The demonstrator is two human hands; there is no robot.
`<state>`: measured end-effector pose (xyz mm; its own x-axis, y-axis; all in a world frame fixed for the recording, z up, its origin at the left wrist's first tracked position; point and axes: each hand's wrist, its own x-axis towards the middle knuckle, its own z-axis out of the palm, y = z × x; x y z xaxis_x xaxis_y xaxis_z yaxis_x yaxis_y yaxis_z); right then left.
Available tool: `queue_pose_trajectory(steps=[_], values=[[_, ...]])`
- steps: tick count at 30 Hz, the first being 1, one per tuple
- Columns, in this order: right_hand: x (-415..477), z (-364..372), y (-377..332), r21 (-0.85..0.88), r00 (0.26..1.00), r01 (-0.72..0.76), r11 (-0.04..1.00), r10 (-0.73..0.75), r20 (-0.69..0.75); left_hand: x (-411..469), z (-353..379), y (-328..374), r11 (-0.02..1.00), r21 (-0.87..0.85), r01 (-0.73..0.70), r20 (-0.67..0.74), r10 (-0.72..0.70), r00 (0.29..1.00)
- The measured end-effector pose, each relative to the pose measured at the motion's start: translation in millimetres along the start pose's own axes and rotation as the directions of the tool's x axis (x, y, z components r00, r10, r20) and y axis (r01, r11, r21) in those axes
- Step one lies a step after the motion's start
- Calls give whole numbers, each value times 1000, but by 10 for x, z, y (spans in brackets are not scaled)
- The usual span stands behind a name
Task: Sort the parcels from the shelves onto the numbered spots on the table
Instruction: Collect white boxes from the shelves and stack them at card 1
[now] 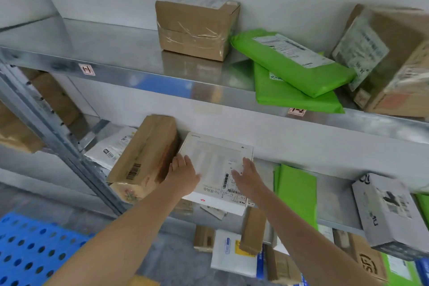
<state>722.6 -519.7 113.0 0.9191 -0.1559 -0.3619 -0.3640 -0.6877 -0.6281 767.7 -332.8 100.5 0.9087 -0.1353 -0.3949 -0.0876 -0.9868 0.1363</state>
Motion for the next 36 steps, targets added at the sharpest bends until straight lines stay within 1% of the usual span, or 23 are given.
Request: queue_pose_trajectory(steps=[3, 6, 8, 9, 12, 14, 18, 21, 23, 27, 29, 31, 33, 35, 36], values=[[103, 72, 103, -8, 1000, 8, 1000, -8, -10, 150, -40, 6, 982, -165, 88, -75, -102, 992], [144, 128, 187, 72, 998, -7, 997, 12, -69, 228, -36, -4, 930, -328, 168, -72, -202, 977], [179, 169, 230, 171, 992, -35, 985, 56, -116, 263, -21, -37, 885, -430, 179, -86, -237, 968], [195, 185, 244, 247, 989, -56, 967, 87, -117, 287, -14, -68, 852, -492, 180, -97, -259, 961], [201, 234, 296, 514, 968, -150, 844, 230, -96, 333, 8, -156, 720, -674, 166, -117, -327, 938], [199, 210, 312, 575, 958, -189, 796, 279, -72, 298, 17, -158, 691, -708, 146, -105, -308, 946], [205, 107, 326, 611, 960, -172, 773, 271, -73, 178, 27, -138, 647, -758, 85, -65, -204, 977], [123, 69, 327, 673, 952, -174, 719, 299, -73, 50, 11, -159, 605, -796, 36, -62, -141, 988], [20, 47, 341, 691, 955, -135, 711, 280, -101, -80, -34, -161, 568, -823, 4, -92, -140, 986], [-280, -62, 293, 722, 968, -44, 690, 207, -139, -436, -179, -142, 430, -901, -60, -145, -169, 975], [-453, -142, 252, 708, 967, -8, 706, 186, -173, -627, -244, -131, 389, -918, -82, -156, -163, 974], [-649, -208, 226, 669, 959, 25, 743, 170, -225, -817, -293, -119, 394, -912, -117, -185, -138, 973], [-864, -240, 214, 643, 951, 57, 764, 155, -269, -993, -339, -109, 367, -919, -143, -203, -130, 971], [-1091, -232, 201, 633, 941, 101, 768, 132, -311, -1162, -375, -117, 342, -925, -165, -218, -125, 968], [-1201, -216, 193, 649, 937, 121, 751, 130, -325, -1240, -376, -123, 331, -929, -163, -215, -126, 968]])
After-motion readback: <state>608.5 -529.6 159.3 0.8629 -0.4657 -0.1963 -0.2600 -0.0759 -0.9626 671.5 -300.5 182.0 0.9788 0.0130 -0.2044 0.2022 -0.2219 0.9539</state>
